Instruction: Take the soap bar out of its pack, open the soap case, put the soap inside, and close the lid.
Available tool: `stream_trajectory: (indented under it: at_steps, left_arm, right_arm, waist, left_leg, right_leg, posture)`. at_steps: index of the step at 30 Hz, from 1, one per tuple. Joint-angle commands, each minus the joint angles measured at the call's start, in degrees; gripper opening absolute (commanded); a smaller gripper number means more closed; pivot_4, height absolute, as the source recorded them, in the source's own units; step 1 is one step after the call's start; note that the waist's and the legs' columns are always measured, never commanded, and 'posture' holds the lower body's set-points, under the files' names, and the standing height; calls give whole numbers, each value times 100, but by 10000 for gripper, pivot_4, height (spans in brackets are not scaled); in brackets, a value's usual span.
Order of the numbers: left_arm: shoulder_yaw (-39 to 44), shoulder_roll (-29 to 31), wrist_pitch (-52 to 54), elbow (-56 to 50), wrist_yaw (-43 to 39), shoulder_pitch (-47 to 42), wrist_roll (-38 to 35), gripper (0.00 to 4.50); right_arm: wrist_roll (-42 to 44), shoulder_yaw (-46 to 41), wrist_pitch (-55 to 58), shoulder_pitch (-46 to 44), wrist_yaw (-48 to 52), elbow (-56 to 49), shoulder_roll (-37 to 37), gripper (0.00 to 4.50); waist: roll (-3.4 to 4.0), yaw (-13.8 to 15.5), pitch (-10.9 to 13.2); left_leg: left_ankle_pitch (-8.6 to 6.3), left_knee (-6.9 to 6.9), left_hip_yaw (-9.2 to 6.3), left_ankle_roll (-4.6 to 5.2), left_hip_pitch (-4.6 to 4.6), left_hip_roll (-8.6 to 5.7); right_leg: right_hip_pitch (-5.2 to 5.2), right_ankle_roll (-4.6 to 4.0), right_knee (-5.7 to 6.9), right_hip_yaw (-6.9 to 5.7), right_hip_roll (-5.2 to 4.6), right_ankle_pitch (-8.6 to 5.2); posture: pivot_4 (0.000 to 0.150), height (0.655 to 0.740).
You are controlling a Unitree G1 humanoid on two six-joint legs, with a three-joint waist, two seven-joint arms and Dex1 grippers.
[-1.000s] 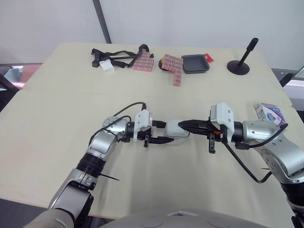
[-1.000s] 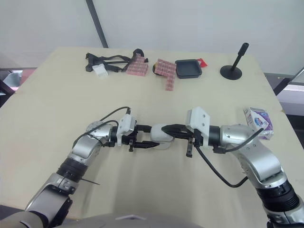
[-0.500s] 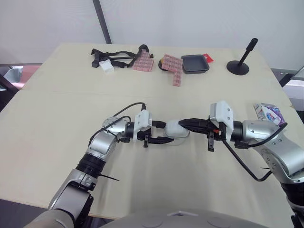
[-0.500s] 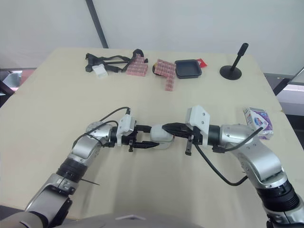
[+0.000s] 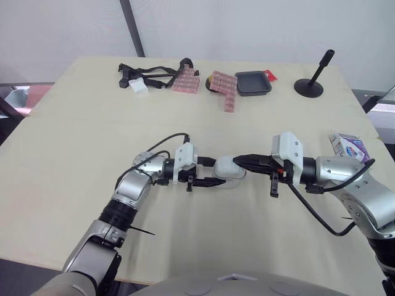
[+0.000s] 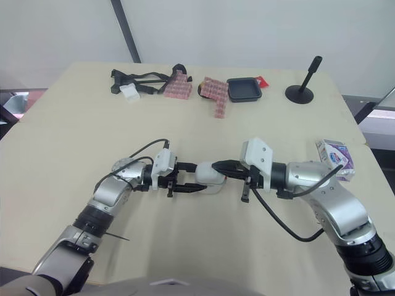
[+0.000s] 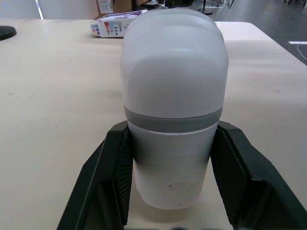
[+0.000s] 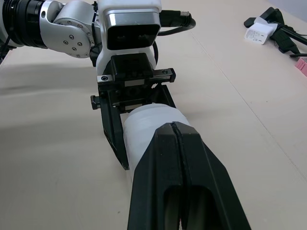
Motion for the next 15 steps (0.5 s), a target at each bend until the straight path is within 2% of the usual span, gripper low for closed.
stream_trajectory:
  at_steps: [1, 3, 6, 11, 15]
  left_arm:
    - [176, 4, -21, -312, 50, 5, -163, 18312]
    - [194, 9, -19, -324, 62, 17, -175, 18312]
    - [245, 14, 77, -350, 103, 30, -225, 18312]
    - [292, 42, 153, -349, 79, 24, -221, 18312]
    - [295, 54, 212, -351, 86, 16, -214, 18312]
  right_arm:
    - [-12, -40, 229, 57, -69, 370, 20, 249]
    - [185, -311, 205, -12, -80, 472, 86, 249]
    - [102, -520, -162, 28, 105, 673, 35, 7795]
    - [162, -847, -634, 336, 393, 796, 59, 24698]
    - [-222, -825, -1200, 689, 509, 910, 38, 37739]
  waist:
    - [0, -2, 0]
    - [0, -1, 0]
    - [-1, 6, 2]
    - [0, 12, 3]
    - [1, 30, 3]
  left_leg:
    - [0, 0, 0, 0, 0, 0]
    - [0, 0, 0, 0, -1, 0]
    - [0, 0, 0, 0, -9, -1]
    - [0, -5, 0, 1, -33, 0]
    - [-1, -4, -2, 0, -52, 0]
  right_leg:
    - [0, 0, 0, 0, 0, 0]
    - [0, 0, 0, 0, 0, 0]
    - [-5, 0, -5, -2, -1, 0]
    - [-45, 1, -9, -3, 3, 1]
    - [-46, 1, -14, -7, 2, 1]
  posture:
    - [1500, 7400]
    - [1500, 7400]
    - [1500, 7400]
    - [1500, 7400]
    - [1500, 7400]
